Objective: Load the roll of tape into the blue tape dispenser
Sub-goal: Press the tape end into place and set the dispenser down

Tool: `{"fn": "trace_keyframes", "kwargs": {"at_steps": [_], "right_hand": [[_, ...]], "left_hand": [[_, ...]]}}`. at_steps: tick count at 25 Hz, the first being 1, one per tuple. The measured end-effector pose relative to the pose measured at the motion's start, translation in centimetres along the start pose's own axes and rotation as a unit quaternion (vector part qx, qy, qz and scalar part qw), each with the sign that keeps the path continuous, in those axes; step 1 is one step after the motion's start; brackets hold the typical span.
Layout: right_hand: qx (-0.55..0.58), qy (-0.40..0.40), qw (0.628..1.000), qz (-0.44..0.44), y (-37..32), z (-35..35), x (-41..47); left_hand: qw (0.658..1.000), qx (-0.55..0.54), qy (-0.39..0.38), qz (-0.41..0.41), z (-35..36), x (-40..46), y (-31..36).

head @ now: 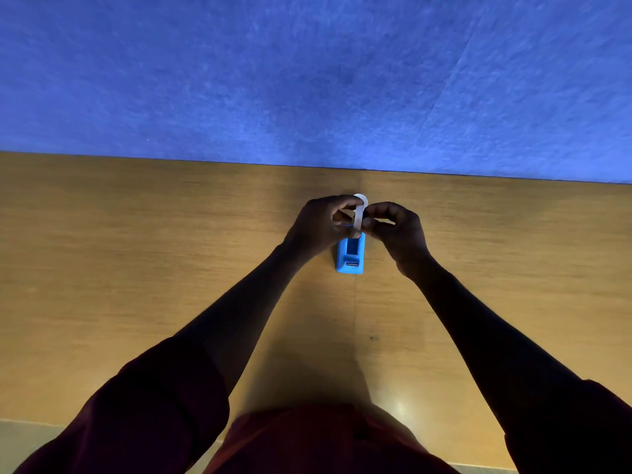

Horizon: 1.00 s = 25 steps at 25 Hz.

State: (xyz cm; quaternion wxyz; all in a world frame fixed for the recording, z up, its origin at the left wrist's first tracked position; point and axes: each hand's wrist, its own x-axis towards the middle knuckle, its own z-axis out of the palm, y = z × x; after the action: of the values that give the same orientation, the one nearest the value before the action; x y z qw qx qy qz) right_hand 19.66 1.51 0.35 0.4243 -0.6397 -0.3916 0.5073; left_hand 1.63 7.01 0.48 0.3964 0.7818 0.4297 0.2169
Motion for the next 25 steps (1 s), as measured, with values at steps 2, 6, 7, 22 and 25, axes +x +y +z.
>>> {"fn": "trace_keyframes", "kwargs": {"at_steps": [2, 6, 7, 22, 25], "right_hand": [[0.006, -0.001, 1.000, 0.004, 0.1, -0.2, 0.0], [0.001, -0.026, 1.000, -0.001, 0.3, -0.5, 0.1], [0.002, -0.027, 1.000, -0.001, 0.4, -0.6, 0.1], [-0.188, -0.045, 0.981, -0.019, 2.3, -1.0, -0.3], [-0.180, -0.049, 0.982, -0.013, 2.2, -0.7, -0.3]], "left_hand": [[1.000, 0.010, 0.003, 0.005, 0.0, 0.0, 0.0], [1.000, 0.021, -0.002, -0.002, 0.3, -0.2, 0.0], [1.000, 0.027, -0.003, -0.003, 0.4, -0.2, 0.0], [0.986, 0.165, -0.008, 0.004, 1.2, -1.4, -1.5], [0.986, 0.166, -0.011, 0.009, 1.5, -1.5, -1.6]]}}
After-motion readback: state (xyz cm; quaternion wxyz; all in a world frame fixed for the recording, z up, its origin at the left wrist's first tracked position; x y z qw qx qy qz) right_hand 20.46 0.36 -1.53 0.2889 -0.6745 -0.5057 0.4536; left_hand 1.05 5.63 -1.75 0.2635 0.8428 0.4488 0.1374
